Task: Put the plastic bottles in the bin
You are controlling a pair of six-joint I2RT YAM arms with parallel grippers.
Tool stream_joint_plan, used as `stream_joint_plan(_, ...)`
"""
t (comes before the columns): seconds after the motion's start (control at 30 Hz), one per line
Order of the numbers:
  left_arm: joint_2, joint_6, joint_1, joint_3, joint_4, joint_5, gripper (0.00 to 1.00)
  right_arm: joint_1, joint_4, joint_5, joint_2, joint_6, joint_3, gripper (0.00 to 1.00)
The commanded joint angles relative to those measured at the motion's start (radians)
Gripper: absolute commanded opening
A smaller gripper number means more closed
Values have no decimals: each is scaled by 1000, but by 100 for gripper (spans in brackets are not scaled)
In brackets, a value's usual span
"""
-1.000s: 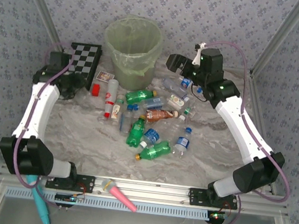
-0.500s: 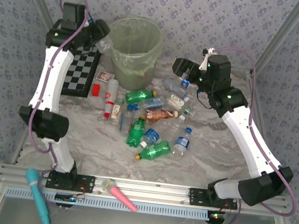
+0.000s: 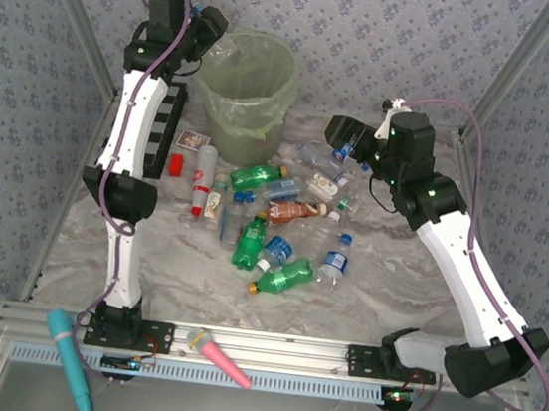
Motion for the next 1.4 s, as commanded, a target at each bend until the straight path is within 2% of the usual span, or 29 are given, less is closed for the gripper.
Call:
stream_joint_plan(0.0, 9, -39, -13, 61, 78, 16, 63, 2, -14, 29, -33, 3, -17, 100)
stream_joint_plan(0.2, 5, -39, -19, 61, 57, 11, 66, 2, -5, 29, -38, 10, -35, 100)
stream_joint_plan(0.27, -2, -33, -19, 61, 46, 13, 75, 2, 0, 30, -38, 13, -39, 100)
stream_joint_plan(0.37, -18, -17, -21, 62, 28, 8, 99, 4, 4, 31, -37, 24, -39, 100)
stream_joint_plan(0.9, -86, 49, -26, 59, -112, -1, 100, 27, 6, 29, -33, 28, -47, 100)
stream_joint_plan(1.1, -144, 133, -36, 24, -218, -4, 100, 35, 16, 31, -31, 33, -60, 100)
stream_joint_plan(1.23, -255, 216, -44, -150, -258, -19, 100, 44, 17, 35, -21, 25, -54, 100)
stream_joint_plan(1.37, -453, 262, -44, -506, -173, -53, 100, 50, 19, 39, -8, 19, -51, 100)
